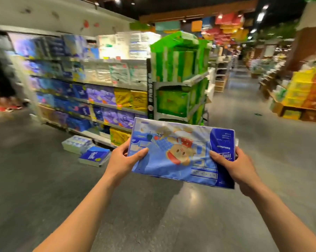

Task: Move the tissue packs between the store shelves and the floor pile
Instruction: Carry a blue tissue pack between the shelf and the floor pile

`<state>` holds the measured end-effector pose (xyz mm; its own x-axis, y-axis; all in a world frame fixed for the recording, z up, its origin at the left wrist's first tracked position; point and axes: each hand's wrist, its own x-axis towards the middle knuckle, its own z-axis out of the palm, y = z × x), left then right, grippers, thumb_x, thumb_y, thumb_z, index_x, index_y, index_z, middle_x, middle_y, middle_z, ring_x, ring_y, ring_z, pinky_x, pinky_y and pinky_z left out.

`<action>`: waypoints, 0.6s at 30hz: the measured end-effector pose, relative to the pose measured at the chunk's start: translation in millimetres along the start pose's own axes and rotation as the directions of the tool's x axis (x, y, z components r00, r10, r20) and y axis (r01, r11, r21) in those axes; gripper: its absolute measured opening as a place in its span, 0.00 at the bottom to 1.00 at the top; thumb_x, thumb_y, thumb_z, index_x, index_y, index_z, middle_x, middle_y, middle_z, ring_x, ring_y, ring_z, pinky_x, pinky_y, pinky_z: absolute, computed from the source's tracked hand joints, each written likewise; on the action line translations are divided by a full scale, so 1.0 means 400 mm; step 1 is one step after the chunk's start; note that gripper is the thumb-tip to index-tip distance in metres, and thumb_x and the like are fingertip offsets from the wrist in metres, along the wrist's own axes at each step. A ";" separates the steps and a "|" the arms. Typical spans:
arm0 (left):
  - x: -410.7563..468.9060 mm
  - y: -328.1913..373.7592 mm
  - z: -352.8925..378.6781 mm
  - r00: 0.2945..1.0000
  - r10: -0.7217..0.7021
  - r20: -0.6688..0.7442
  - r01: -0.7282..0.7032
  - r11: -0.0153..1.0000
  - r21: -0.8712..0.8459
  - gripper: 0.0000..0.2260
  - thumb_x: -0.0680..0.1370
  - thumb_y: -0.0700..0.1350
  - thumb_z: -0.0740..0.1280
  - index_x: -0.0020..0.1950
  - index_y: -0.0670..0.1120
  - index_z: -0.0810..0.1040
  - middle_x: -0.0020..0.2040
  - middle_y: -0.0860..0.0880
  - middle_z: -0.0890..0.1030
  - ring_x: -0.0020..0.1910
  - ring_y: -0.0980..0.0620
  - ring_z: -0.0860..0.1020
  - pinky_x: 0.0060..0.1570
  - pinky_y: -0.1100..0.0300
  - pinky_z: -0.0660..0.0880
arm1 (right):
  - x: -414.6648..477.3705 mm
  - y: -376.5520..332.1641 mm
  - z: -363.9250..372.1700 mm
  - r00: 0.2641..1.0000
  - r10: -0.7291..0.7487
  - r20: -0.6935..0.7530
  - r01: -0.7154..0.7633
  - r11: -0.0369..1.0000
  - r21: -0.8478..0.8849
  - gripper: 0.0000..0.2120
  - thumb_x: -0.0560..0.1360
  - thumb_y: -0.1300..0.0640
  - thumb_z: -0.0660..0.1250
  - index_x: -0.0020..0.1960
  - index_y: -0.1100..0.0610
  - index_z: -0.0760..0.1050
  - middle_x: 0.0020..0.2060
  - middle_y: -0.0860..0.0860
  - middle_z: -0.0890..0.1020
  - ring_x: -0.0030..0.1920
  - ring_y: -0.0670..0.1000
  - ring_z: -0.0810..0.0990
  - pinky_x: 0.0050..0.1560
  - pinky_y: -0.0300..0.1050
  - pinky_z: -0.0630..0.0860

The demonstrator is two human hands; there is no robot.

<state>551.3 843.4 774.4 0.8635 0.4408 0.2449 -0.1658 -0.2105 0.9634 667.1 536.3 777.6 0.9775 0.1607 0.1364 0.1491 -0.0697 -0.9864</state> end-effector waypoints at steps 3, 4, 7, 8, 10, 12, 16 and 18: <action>0.176 -0.014 -0.081 0.990 -0.002 -0.141 0.004 1.000 0.011 0.17 0.73 0.48 0.76 0.61 0.51 0.82 0.51 0.54 0.87 0.50 0.54 0.85 0.44 0.61 0.81 | 0.246 -0.043 0.153 0.990 -0.044 0.134 0.046 0.999 -0.014 0.24 0.68 0.53 0.80 0.60 0.55 0.76 0.48 0.49 0.86 0.39 0.45 0.86 0.33 0.34 0.79; 0.231 -0.018 -0.111 0.983 0.001 -0.185 0.002 1.000 0.018 0.16 0.73 0.48 0.76 0.60 0.51 0.82 0.50 0.54 0.87 0.48 0.55 0.85 0.43 0.62 0.80 | 0.318 -0.059 0.210 0.984 -0.063 0.169 0.065 0.998 -0.010 0.23 0.68 0.54 0.80 0.60 0.56 0.77 0.48 0.49 0.86 0.39 0.44 0.86 0.33 0.34 0.79; 0.384 -0.033 -0.207 0.947 0.018 -0.322 -0.001 0.999 0.053 0.12 0.75 0.44 0.75 0.57 0.50 0.83 0.46 0.58 0.87 0.42 0.63 0.83 0.38 0.68 0.77 | 0.514 -0.094 0.391 0.949 -0.122 0.291 0.127 0.992 0.003 0.20 0.70 0.55 0.79 0.58 0.55 0.77 0.47 0.49 0.87 0.40 0.44 0.86 0.37 0.38 0.81; 0.432 -0.045 -0.244 0.930 0.026 -0.366 0.002 0.997 0.076 0.11 0.75 0.45 0.75 0.56 0.51 0.83 0.45 0.59 0.86 0.41 0.64 0.83 0.38 0.69 0.77 | 0.569 -0.102 0.455 0.936 -0.137 0.325 0.144 0.990 0.002 0.19 0.70 0.53 0.78 0.58 0.54 0.78 0.47 0.48 0.87 0.42 0.46 0.87 0.39 0.41 0.81; 0.527 -0.077 -0.319 0.894 0.022 -0.448 0.027 0.994 0.103 0.11 0.74 0.47 0.76 0.55 0.52 0.83 0.46 0.58 0.87 0.42 0.63 0.83 0.39 0.68 0.77 | 0.670 -0.104 0.587 0.907 -0.172 0.384 0.184 0.983 0.006 0.19 0.70 0.46 0.76 0.58 0.51 0.78 0.48 0.46 0.87 0.46 0.48 0.87 0.45 0.47 0.82; 0.621 -0.118 -0.398 0.849 0.002 -0.528 0.048 0.996 0.081 0.10 0.74 0.47 0.76 0.54 0.50 0.84 0.46 0.56 0.87 0.43 0.58 0.84 0.42 0.64 0.80 | 0.769 -0.093 0.727 0.891 -0.197 0.409 0.208 0.978 0.017 0.21 0.69 0.40 0.73 0.58 0.49 0.79 0.49 0.45 0.87 0.48 0.48 0.86 0.51 0.51 0.82; 0.829 -0.215 -0.570 0.781 -0.035 -0.623 0.105 0.992 0.075 0.15 0.69 0.56 0.80 0.48 0.49 0.85 0.43 0.52 0.87 0.44 0.52 0.85 0.50 0.46 0.82 | 0.969 -0.057 1.023 0.856 -0.259 0.447 0.270 0.962 0.041 0.16 0.74 0.44 0.73 0.58 0.48 0.78 0.51 0.45 0.85 0.49 0.46 0.85 0.54 0.51 0.80; 0.944 -0.254 -0.670 0.760 -0.047 -0.649 0.128 0.989 0.079 0.22 0.63 0.64 0.78 0.48 0.50 0.85 0.44 0.52 0.87 0.44 0.50 0.86 0.50 0.43 0.82 | 1.064 -0.054 1.172 0.843 -0.253 0.474 0.261 0.964 0.052 0.16 0.73 0.45 0.74 0.58 0.49 0.77 0.50 0.45 0.85 0.49 0.47 0.85 0.50 0.48 0.80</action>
<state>766.5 1264.9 798.1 0.3549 0.9107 0.2113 -0.0154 -0.2203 0.9753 1010.1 1067.6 813.7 0.7161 0.6196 0.3214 0.3907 0.0258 -0.9202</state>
